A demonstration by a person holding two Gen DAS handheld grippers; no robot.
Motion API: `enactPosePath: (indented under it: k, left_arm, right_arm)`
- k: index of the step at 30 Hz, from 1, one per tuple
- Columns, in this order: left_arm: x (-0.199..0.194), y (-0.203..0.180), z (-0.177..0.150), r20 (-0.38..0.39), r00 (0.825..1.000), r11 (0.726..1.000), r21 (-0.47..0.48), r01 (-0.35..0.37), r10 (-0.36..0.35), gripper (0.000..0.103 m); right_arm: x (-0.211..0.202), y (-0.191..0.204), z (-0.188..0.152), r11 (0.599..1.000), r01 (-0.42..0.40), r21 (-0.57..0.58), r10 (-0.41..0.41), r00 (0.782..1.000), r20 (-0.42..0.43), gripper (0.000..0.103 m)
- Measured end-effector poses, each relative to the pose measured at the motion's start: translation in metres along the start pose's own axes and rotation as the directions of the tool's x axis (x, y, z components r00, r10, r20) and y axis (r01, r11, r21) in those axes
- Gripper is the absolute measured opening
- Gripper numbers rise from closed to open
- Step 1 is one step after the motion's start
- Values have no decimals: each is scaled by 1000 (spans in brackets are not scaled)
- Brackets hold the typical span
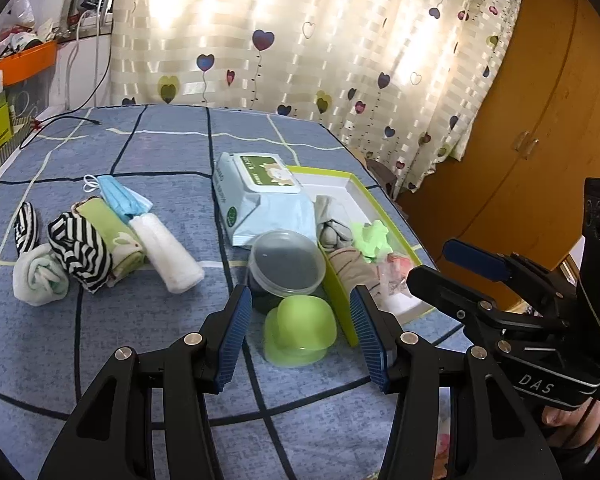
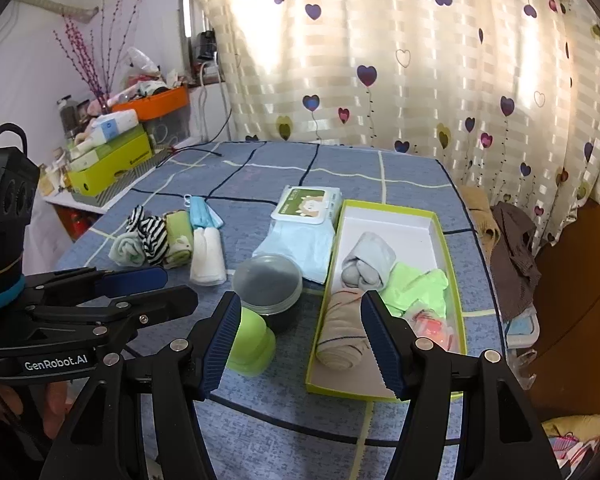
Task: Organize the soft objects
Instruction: 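Lift both tools away from the tray back toward the pile, then grasp the black-and-white striped sock with the right tool while the left tool reaches the white cloth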
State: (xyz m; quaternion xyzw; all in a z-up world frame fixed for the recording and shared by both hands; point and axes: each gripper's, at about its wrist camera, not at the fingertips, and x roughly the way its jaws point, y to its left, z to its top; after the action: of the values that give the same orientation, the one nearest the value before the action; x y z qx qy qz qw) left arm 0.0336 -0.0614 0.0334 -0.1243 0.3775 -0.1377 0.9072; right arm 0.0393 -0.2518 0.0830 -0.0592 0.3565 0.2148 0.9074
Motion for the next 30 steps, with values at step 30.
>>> enactPosePath:
  k: [30]
  left_arm:
    - [-22, 129, -15, 22, 986, 956, -249, -156, 167, 53]
  right_arm:
    - [73, 89, 34, 980, -153, -126, 144, 987, -78, 63]
